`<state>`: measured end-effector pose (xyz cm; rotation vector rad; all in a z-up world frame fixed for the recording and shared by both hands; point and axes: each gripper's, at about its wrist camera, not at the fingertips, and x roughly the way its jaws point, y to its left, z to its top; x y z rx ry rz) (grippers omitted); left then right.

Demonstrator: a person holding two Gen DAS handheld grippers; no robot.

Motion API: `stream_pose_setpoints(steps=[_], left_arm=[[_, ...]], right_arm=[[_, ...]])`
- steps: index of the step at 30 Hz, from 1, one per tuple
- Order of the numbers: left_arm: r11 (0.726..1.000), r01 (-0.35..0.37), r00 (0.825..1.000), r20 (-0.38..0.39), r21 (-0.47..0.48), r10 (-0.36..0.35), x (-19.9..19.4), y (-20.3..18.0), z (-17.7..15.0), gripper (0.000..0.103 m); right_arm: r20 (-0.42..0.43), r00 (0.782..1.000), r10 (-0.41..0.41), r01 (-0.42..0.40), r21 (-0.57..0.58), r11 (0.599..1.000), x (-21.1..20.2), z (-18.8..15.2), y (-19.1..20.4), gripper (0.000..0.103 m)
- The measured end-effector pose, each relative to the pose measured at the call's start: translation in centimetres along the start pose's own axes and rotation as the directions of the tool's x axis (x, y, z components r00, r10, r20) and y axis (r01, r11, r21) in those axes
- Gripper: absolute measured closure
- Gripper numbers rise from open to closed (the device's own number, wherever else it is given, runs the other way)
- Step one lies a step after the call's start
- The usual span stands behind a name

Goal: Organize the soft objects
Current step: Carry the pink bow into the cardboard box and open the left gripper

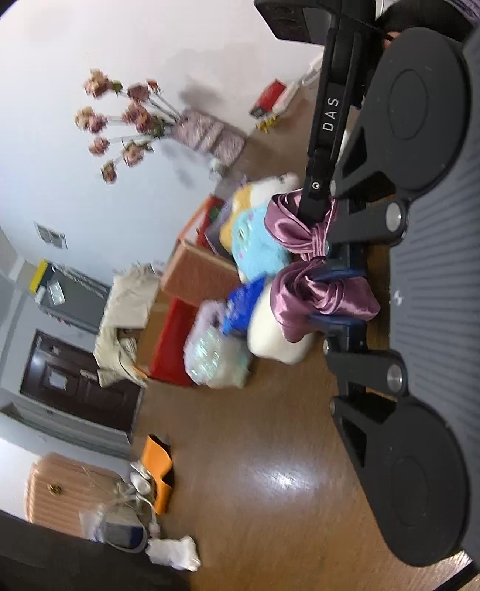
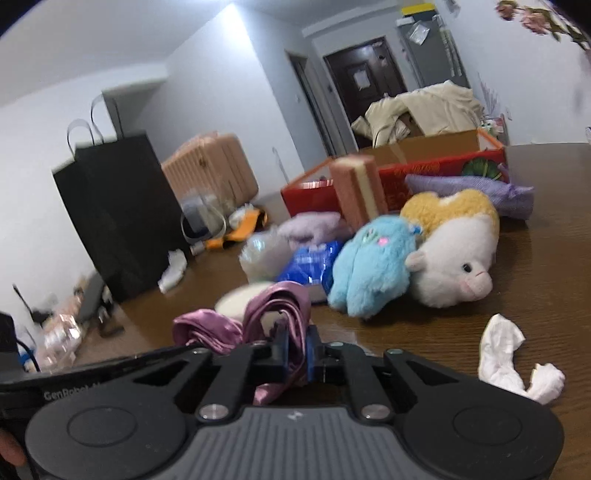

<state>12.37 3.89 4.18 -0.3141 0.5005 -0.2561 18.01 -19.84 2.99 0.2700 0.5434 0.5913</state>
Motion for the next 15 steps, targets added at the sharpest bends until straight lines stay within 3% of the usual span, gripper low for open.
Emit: stream_pose_setpoints(steps=[4, 8, 12, 15], left_arm=[[0.996, 0.073, 0.995, 0.065, 0.052, -0.076, -1.2, -1.6, 3.3, 0.084], [0.984, 0.13, 0.983, 0.112, 0.126, -0.144, 0.3, -3.1, 10.1, 0.084], [0.973, 0.134, 0.981, 0.111, 0.186, -0.156, 6.0, -3.3, 17.6, 0.084], [0.979, 0.119, 0.983, 0.116, 0.166, -0.139, 10.8, -1.9, 21.0, 0.085]], right_arm=[[0.095, 0.995, 0.015, -0.012, -0.033, 0.999, -2.8, 2.2, 0.9, 0.096], [0.159, 0.987, 0.038, -0.013, -0.151, 0.988, -3.7, 9.0, 1.6, 0.096], [0.168, 0.986, 0.009, 0.031, -0.236, 0.971, -0.2, 17.2, 0.2, 0.096], [0.112, 0.994, 0.022, -0.001, -0.18, 0.984, 4.7, 21.8, -2.9, 0.096]])
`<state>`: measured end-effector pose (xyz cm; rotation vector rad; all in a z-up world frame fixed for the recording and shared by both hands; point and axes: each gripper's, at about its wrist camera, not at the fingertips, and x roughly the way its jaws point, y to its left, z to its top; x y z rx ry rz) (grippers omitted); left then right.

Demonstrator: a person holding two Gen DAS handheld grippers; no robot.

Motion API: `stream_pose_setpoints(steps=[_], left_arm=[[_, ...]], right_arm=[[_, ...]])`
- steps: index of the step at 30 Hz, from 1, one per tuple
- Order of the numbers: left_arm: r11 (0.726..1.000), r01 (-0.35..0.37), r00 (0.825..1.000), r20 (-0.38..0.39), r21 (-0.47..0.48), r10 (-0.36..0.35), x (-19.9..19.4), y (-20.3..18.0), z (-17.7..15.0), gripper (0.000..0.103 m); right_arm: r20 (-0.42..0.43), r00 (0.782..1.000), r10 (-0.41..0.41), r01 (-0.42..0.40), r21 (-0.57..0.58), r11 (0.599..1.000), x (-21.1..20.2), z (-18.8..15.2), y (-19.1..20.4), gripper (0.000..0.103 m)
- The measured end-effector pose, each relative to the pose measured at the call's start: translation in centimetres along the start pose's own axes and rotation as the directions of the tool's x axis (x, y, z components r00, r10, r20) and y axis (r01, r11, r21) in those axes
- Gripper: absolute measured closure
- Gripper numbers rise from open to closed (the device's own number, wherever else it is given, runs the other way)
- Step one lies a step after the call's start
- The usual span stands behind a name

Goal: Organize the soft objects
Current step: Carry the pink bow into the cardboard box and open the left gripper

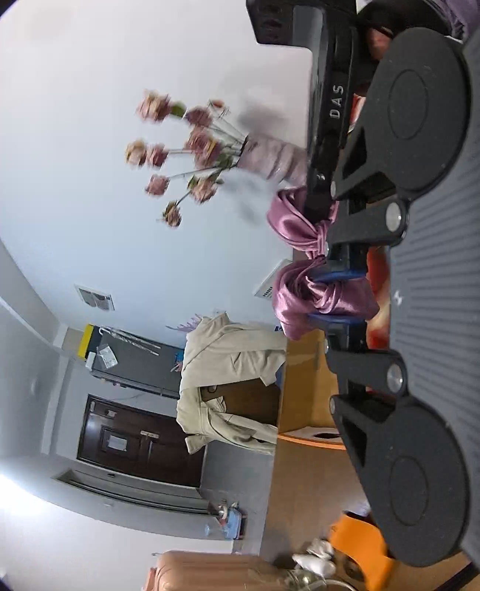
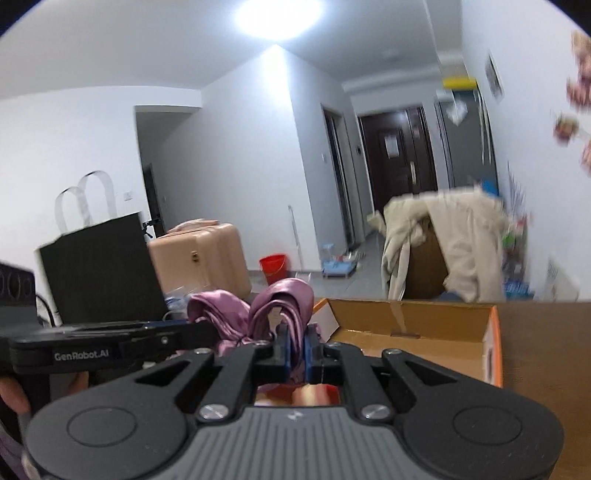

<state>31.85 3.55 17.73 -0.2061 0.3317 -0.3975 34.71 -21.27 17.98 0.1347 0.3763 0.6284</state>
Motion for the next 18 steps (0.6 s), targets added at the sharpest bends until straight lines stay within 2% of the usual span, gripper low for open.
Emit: stream_pose_setpoints(steps=[4, 10, 14, 18], left_arm=[[0.999, -0.032, 0.998, -0.05, -0.035, 0.03, 6.2, 3.5, 2.1, 0.085], [0.995, -0.094, 0.989, -0.109, 0.021, 0.096, 14.5, 6.9, 3.8, 0.085], [0.987, -0.161, 0.967, -0.202, -0.009, 0.156, 20.5, 10.2, 3.9, 0.085], [0.972, -0.233, 0.931, -0.29, -0.002, 0.223, 24.8, 13.0, 3.6, 0.083]], right_arm=[[-0.063, 0.998, -0.006, 0.011, 0.08, 0.997, 6.9, 2.5, -4.4, 0.096], [-0.148, 0.988, -0.05, 0.067, 0.111, 0.992, 16.5, 4.4, -8.7, 0.096], [-0.23, 0.969, -0.092, 0.12, 0.111, 0.987, 22.9, 4.1, -10.4, 0.096], [-0.293, 0.949, -0.117, 0.157, 0.115, 0.981, 27.5, 3.1, -11.6, 0.094]])
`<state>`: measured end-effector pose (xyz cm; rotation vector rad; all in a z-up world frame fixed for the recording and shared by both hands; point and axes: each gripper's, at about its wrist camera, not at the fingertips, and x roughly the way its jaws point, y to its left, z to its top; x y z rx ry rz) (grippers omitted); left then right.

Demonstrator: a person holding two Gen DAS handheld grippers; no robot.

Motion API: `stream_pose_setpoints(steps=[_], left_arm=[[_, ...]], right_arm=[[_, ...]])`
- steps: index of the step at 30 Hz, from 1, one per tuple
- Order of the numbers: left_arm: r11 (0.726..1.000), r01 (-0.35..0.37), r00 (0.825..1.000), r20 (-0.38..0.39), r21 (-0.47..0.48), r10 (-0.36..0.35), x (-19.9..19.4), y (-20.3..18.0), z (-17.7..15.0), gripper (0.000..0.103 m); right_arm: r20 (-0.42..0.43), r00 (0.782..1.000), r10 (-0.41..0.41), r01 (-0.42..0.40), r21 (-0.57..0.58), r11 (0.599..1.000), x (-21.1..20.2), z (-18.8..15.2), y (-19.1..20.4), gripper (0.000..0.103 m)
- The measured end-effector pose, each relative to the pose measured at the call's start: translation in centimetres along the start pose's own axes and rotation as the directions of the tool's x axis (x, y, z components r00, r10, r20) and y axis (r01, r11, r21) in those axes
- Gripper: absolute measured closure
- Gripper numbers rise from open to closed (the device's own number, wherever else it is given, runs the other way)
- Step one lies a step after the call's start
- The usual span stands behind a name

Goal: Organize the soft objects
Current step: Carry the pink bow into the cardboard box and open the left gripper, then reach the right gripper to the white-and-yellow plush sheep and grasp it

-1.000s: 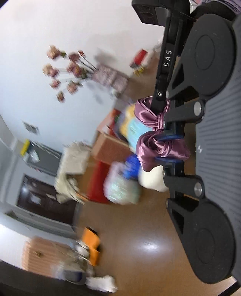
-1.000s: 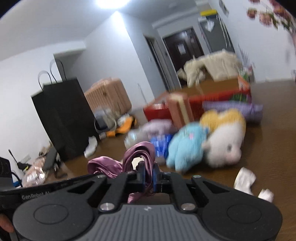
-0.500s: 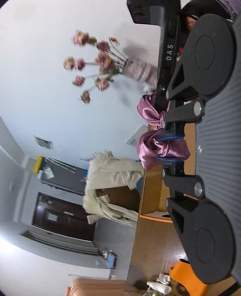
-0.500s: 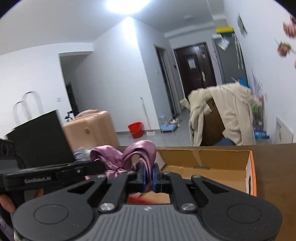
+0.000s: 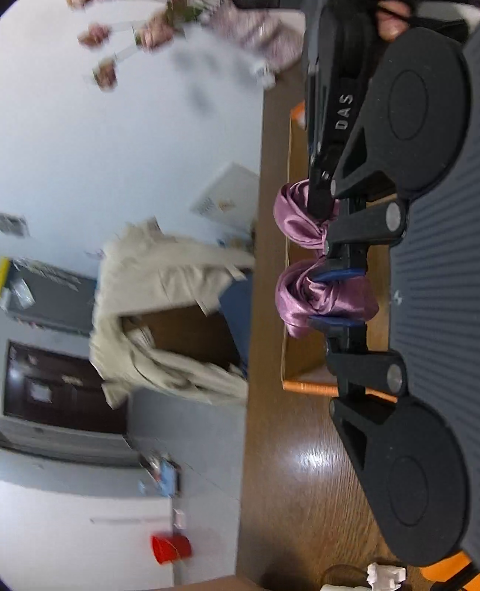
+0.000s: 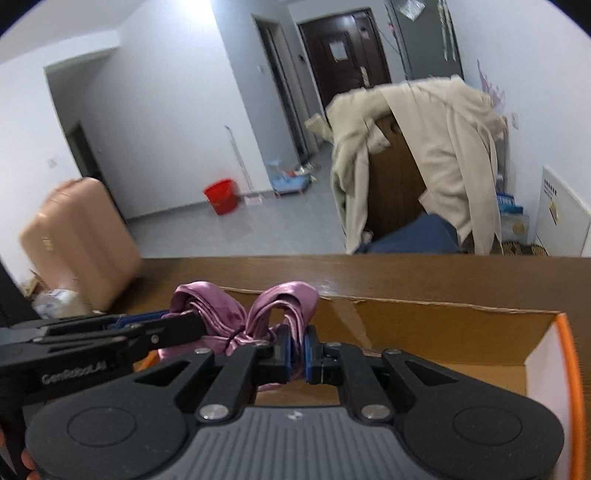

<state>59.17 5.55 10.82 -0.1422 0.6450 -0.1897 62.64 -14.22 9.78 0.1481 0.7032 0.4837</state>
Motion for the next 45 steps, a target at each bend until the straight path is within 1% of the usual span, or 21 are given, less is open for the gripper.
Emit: stream_pose_setpoints(steps=[1, 2, 3, 4, 5, 7, 8, 10, 11, 12, 13, 17, 18, 22, 24, 26, 30, 35, 39, 41, 45], left_arm=[[1.0, -0.008, 1.0, -0.014, 0.017, 0.008, 0.6, 0.2, -0.1, 0.083], [0.999, -0.013, 1.0, -0.02, 0.035, 0.013, 1.1, 0.4, -0.2, 0.076], [0.999, -0.014, 1.0, -0.026, 0.045, 0.015, 1.6, 0.7, -0.4, 0.059], [0.999, -0.019, 0.999, -0.047, 0.041, 0.021, 2.0, 1.0, -0.7, 0.05], [1.0, -0.018, 0.997, -0.074, 0.013, 0.019, 2.3, 1.4, -0.6, 0.045], [1.0, -0.01, 0.998, -0.067, -0.028, 0.008, 2.0, 2.0, -0.5, 0.042], [1.0, -0.008, 0.998, -0.056, -0.023, 0.007, 1.6, 2.1, -0.6, 0.042], [1.0, -0.008, 1.0, -0.026, -0.025, 0.008, 0.6, 2.1, -0.8, 0.039], [1.0, -0.006, 1.0, -0.021, -0.014, 0.006, 0.2, 1.8, -0.8, 0.034], [1.0, -0.007, 1.0, -0.013, -0.004, 0.007, -0.4, 1.5, -0.9, 0.027], [1.0, -0.019, 1.0, 0.0, 0.007, 0.019, -1.1, 1.2, -1.1, 0.026], [0.999, -0.025, 0.998, 0.05, 0.027, 0.024, -5.2, -0.3, -0.8, 0.026], [0.999, -0.029, 0.997, 0.065, 0.024, 0.027, -6.3, -0.6, -0.6, 0.023], [0.998, -0.045, 0.988, 0.15, 0.05, 0.037, -12.5, -2.5, -0.5, 0.016], [0.996, -0.047, 0.982, 0.185, 0.072, 0.032, -15.6, -3.5, -0.8, 0.007], [0.995, -0.053, 0.974, 0.222, 0.084, 0.033, -18.6, -4.3, -1.7, 0.005], [0.997, -0.04, 0.958, 0.286, 0.068, 0.019, -24.9, -4.9, -5.1, 0.002], [0.997, -0.046, 0.942, 0.335, 0.069, 0.02, -31.5, -5.4, -10.1, 0.0], [0.989, -0.068, 0.898, 0.44, 0.134, 0.003, -35.7, -6.0, -15.4, 0.0], [0.985, -0.104, 0.882, 0.471, 0.138, 0.027, -36.8, -6.1, -18.1, 0.0], [0.973, -0.097, 0.888, 0.461, 0.208, -0.01, -37.0, -7.0, -23.1, 0.0]], right_arm=[[-0.012, 1.0, -0.003, 0.003, 0.002, 1.0, 1.0, 0.0, -0.1, 0.09], [-0.019, 1.0, -0.01, 0.01, 0.0, 1.0, 1.7, -0.1, -0.2, 0.088], [-0.029, 0.999, -0.021, 0.021, -0.005, 1.0, 2.4, -0.3, -0.4, 0.081], [-0.041, 0.999, -0.031, 0.03, -0.025, 0.999, 3.0, -0.5, -0.5, 0.074], [-0.058, 0.997, -0.045, 0.042, -0.047, 0.998, 3.5, -0.8, -0.6, 0.071], [-0.071, 0.996, -0.046, 0.048, 0.02, 0.999, 4.0, -0.9, -1.8, 0.064], [-0.064, 0.997, -0.033, 0.036, 0.051, 0.998, 3.8, -1.0, -2.3, 0.064], [-0.035, 0.998, -0.049, 0.051, 0.055, 0.997, 2.9, -0.9, -2.5, 0.063], [-0.018, 0.998, -0.067, 0.068, 0.039, 0.997, 2.3, -0.9, -2.3, 0.062], [0.004, 0.997, -0.076, 0.076, 0.029, 0.997, 1.5, -1.0, -2.1, 0.058], [0.021, 0.997, -0.08, 0.08, 0.021, 0.997, 0.6, -1.0, -1.8, 0.053], [0.053, 0.996, -0.077, 0.078, -0.02, 0.997, -3.5, -0.9, -0.6, 0.051], [0.064, 0.995, -0.076, 0.078, -0.032, 0.996, -4.7, -0.6, -0.5, 0.051], [0.125, 0.989, -0.079, 0.088, -0.072, 0.993, -11.1, -0.5, 0.9, 0.043], [0.152, 0.986, -0.074, 0.087, -0.08, 0.993, -14.7, -1.0, 1.4, 0.037], [0.175, 0.983, -0.058, 0.072, -0.073, 0.995, -17.7, -1.7, 1.6, 0.032], [0.222, 0.975, -0.01, 0.025, -0.065, 0.998, -24.3, -5.2, 2.3, 0.029], [0.282, 0.959, 0.009, 0.017, -0.09, 0.996, -31.6, -11.9, 3.4, 0.022], [0.343, 0.938, 0.037, -0.005, -0.093, 0.996, -36.9, -17.6, 3.5, 0.012], [0.381, 0.924, 0.026, 0.009, -0.091, 0.996, -38.9, -20.6, 3.1, 0.01], [0.414, 0.91, -0.006, 0.06, -0.119, 0.991, -41.1, -26.0, 1.8, 0.009]])
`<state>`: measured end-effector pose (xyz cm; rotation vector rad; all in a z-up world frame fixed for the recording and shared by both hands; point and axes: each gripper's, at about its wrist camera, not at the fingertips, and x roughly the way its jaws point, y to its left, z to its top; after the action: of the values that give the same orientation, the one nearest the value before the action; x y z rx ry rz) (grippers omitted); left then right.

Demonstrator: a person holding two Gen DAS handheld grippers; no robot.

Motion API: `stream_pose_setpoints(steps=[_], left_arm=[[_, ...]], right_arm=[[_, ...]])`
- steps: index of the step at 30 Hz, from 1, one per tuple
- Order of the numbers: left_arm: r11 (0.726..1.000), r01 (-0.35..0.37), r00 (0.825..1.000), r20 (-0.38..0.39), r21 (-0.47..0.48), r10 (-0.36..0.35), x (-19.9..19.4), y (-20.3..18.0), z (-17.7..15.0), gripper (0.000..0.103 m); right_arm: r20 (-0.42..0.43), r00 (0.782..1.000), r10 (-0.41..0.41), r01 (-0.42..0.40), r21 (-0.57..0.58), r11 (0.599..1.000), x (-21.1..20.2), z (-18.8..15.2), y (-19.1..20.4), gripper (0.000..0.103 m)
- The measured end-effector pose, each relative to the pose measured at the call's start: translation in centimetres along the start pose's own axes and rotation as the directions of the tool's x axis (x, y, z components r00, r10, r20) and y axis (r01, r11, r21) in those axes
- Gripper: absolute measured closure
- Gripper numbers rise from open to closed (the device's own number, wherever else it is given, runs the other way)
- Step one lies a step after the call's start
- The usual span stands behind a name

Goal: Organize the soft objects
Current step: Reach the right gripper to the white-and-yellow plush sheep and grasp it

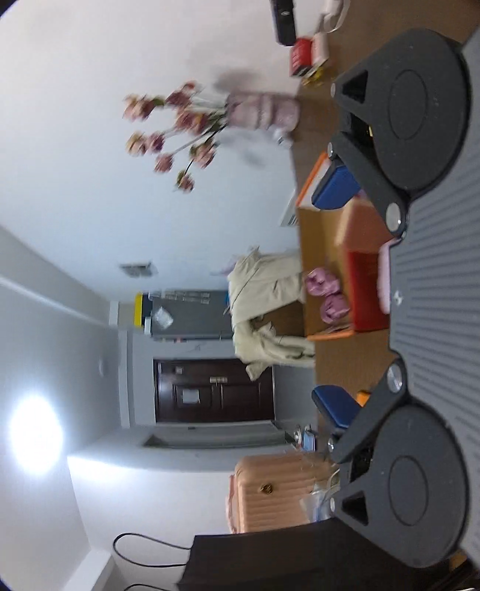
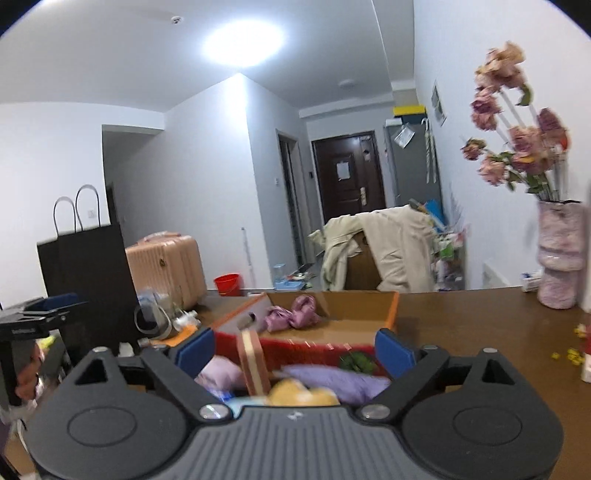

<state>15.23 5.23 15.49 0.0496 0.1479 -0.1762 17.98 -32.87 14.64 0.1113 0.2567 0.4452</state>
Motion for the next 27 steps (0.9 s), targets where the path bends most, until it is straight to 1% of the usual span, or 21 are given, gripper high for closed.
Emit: stream_pose_setpoints(steps=[2, 4, 5, 7, 10, 13, 17, 19, 21, 23, 25, 27], left_arm=[[1.0, 0.029, 1.0, -0.009, -0.002, -0.029, -0.6, -0.7, -1.9, 0.0], [0.998, 0.059, 0.997, -0.045, -0.022, -0.06, -0.2, -1.3, -3.5, 0.0], [0.997, 0.064, 0.995, -0.069, -0.033, -0.067, 0.3, -1.5, -4.0, 0.0], [0.998, 0.052, 0.991, -0.12, -0.045, -0.057, 1.0, -2.1, -5.1, 0.0], [0.997, 0.062, 0.984, -0.166, -0.054, -0.07, 2.2, -3.1, -6.2, 0.0], [0.996, 0.081, 0.978, -0.191, -0.045, -0.088, 3.2, -4.2, -6.8, 0.0], [0.996, 0.087, 0.971, -0.221, -0.021, -0.089, 5.1, -5.8, -7.2, 0.0], [0.996, 0.084, 0.968, -0.236, -0.021, -0.086, 6.1, -6.6, -7.3, 0.0], [0.995, 0.096, 0.965, -0.241, -0.03, -0.101, 7.1, -6.9, -7.1, 0.0], [0.994, 0.103, 0.96, -0.258, -0.042, -0.11, 8.4, -7.1, -6.8, 0.0], [0.993, 0.11, 0.956, -0.268, -0.049, -0.12, 9.7, -7.3, -6.5, 0.0], [0.992, 0.118, 0.953, -0.277, -0.048, -0.126, 10.9, -7.7, -6.2, 0.0]], right_arm=[[0.003, 1.0, -0.01, 0.01, 0.022, 1.0, -1.3, -1.9, -0.7, 0.009], [-0.013, 1.0, -0.004, 0.005, 0.048, 0.999, -1.6, -3.6, -1.3, 0.008], [-0.027, 1.0, -0.003, 0.005, 0.057, 0.998, -1.6, -4.5, -1.6, 0.008], [-0.058, 0.998, -0.008, 0.013, 0.083, 0.996, -1.3, -5.8, -2.2, 0.008], [-0.083, 0.996, -0.021, 0.03, 0.119, 0.992, -0.3, -7.0, -2.4, 0.008], [-0.099, 0.995, -0.028, 0.04, 0.118, 0.992, 0.9, -7.5, -1.8, 0.009], [-0.13, 0.991, -0.041, 0.048, 0.055, 0.997, 3.9, -8.6, -0.3, 0.009], [-0.145, 0.989, -0.038, 0.046, 0.046, 0.998, 6.0, -9.0, 0.2, 0.009], [-0.169, 0.985, -0.036, 0.043, 0.036, 0.998, 8.0, -8.8, 0.4, 0.01], [-0.213, 0.976, -0.052, 0.063, 0.041, 0.997, 10.0, -8.4, 0.5, 0.011], [-0.238, 0.971, -0.027, 0.043, 0.061, 0.997, 11.7, -8.0, 0.7, 0.013], [-0.259, 0.966, -0.024, 0.046, 0.081, 0.996, 12.8, -7.9, 0.9, 0.014]])
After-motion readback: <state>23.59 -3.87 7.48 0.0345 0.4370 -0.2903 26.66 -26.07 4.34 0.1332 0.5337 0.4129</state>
